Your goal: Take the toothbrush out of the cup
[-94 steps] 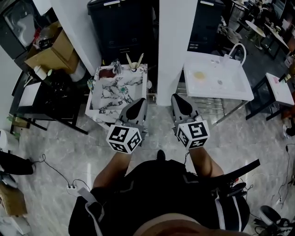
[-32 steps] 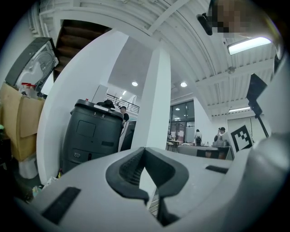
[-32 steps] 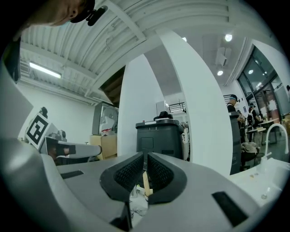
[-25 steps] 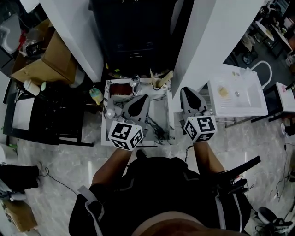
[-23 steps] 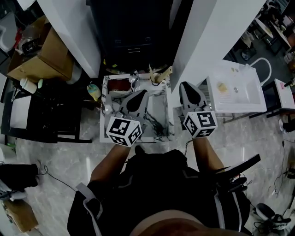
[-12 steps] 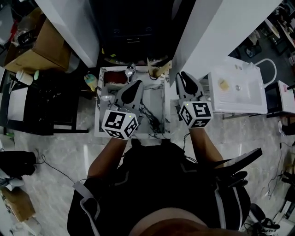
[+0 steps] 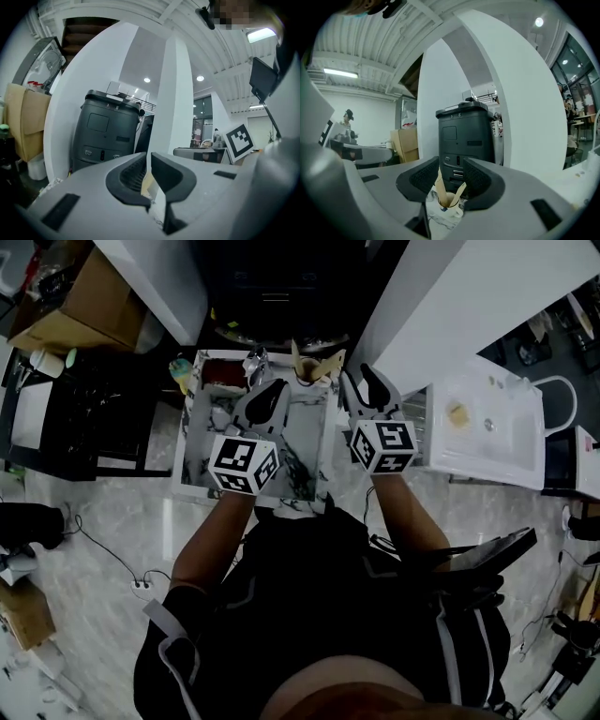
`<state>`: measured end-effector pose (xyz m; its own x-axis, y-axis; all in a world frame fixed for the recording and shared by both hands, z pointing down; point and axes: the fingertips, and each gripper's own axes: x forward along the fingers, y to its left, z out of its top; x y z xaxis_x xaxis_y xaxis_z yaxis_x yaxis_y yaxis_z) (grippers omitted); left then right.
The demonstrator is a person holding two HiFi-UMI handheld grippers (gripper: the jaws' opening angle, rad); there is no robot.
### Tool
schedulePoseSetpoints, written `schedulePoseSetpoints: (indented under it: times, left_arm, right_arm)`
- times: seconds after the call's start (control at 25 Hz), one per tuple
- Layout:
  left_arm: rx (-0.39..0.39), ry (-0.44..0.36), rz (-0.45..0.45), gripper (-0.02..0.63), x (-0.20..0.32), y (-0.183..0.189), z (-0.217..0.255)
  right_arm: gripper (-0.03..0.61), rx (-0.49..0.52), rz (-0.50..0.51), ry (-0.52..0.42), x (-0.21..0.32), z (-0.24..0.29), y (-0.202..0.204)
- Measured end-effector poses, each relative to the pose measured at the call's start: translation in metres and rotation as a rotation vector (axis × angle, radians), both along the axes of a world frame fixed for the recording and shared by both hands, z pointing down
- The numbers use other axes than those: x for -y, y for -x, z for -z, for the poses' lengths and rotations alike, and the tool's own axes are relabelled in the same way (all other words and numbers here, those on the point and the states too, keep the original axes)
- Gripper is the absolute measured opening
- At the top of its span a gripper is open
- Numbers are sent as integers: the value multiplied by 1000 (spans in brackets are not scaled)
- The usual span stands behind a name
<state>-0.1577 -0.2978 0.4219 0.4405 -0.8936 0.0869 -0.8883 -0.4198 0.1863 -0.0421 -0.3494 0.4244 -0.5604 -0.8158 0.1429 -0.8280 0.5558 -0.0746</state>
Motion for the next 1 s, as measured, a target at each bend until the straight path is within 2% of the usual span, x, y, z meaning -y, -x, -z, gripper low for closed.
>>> schedulePoseSetpoints:
  times: [0.2, 0.4, 0.52, 0.72, 0.84, 1.0]
  left_arm:
    - [5, 20, 31, 63, 8, -7, -21]
    - [-4, 20, 109, 67, 14, -3, -36]
    - [-38, 20, 177, 45, 18, 3, -43]
    - [-43, 42, 189, 7, 22, -5, -58]
    - [-69, 57, 185, 6, 21, -10, -65]
    - [-31, 76, 232, 6, 19, -9, -74]
  right_arm:
    - [184, 5, -17, 90, 19, -32, -7]
    - [214, -29, 32, 97, 30, -55, 2]
    - [224, -42, 47, 86, 38, -64, 8]
    - [224, -31, 64, 142, 49, -93, 17]
    - [224, -39, 104, 159, 54, -112, 23]
    - [224, -36, 127, 182, 58, -127, 29]
